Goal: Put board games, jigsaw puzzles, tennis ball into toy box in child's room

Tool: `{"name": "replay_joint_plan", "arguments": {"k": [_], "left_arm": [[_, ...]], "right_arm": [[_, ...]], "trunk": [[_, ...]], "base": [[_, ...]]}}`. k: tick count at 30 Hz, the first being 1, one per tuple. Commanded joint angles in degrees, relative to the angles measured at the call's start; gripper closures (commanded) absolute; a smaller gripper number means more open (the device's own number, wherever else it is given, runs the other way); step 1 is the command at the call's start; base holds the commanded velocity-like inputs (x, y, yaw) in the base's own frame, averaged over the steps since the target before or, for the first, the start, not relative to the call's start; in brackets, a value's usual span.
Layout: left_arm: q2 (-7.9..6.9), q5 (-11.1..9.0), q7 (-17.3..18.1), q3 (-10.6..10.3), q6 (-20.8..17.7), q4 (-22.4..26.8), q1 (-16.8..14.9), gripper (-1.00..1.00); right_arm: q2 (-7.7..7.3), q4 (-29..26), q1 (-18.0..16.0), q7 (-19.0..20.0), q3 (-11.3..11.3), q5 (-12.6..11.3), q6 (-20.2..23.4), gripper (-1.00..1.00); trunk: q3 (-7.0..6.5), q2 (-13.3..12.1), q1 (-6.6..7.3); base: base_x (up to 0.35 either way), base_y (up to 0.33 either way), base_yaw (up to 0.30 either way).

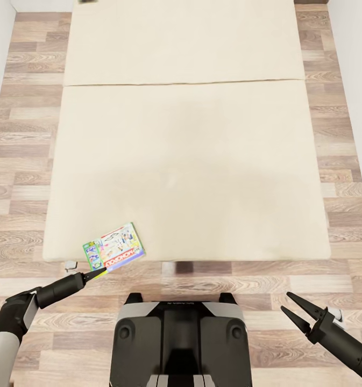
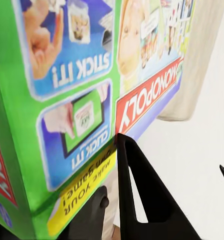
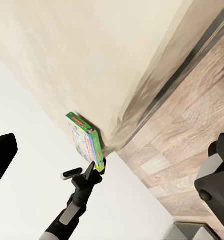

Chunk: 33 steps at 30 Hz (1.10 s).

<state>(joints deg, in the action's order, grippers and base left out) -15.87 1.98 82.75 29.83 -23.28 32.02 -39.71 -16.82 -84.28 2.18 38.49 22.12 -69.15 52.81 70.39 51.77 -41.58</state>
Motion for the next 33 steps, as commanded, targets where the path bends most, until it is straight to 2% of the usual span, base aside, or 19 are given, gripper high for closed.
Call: {"name": "replay_joint_plan", "arguments": {"k": [1, 18, 20, 23, 26, 33], "left_arm": [[0.02, 0.33, 0.37, 0.14, -0.45, -0.03, -0.02, 1.0], [-0.09, 0.31, 0.84, 0.22, -0.45, -0.03, -0.02, 1.0], [-0.15, 0.31, 1.7, 0.23, -0.45, -0.03, -0.02, 1.0], [-0.33, 0.42, 5.57, 0.23, -0.45, 0.1, -0.05, 1.0], [-0.43, 0.46, 7.25, 0.21, -0.45, 0.52, -0.03, 1.0], [-0.5, 0.77, 7.25, -0.17, -1.08, 5.39, 0.05, 1.0]], "right_arm": [[-0.01, -0.01, 0.01, 0.09, 0.07, -0.02, 0.27, -1.0], [-0.06, -0.02, 0.01, 0.09, 0.06, -0.02, 0.27, -1.0], [-0.05, -0.01, 0.01, 0.09, 0.04, -0.02, 0.27, -1.0], [-0.04, -0.02, 0.01, 0.09, 0.05, -0.02, 0.27, -1.0], [0.0, -0.03, 0.01, 0.09, 0.03, -0.02, 0.27, -1.0], [0.04, -0.13, 0.01, 0.09, 0.03, -0.02, 0.27, -1.0]], "trunk": [[-0.16, -0.38, 0.21], [-3.22, -7.2, 3.94], [-3.57, -8.0, 4.38], [-4.11, -9.2, 5.04], [-4.65, -10.4, 5.7], [-5.91, -13.21, 7.24]], "base": [[0.0, 0.0, 0.0], [0.0, 0.0, 0.0], [0.0, 0.0, 0.0], [0.0, 0.0, 0.0], [0.0, 0.0, 0.0], [0.0, 0.0, 0.0]]}}
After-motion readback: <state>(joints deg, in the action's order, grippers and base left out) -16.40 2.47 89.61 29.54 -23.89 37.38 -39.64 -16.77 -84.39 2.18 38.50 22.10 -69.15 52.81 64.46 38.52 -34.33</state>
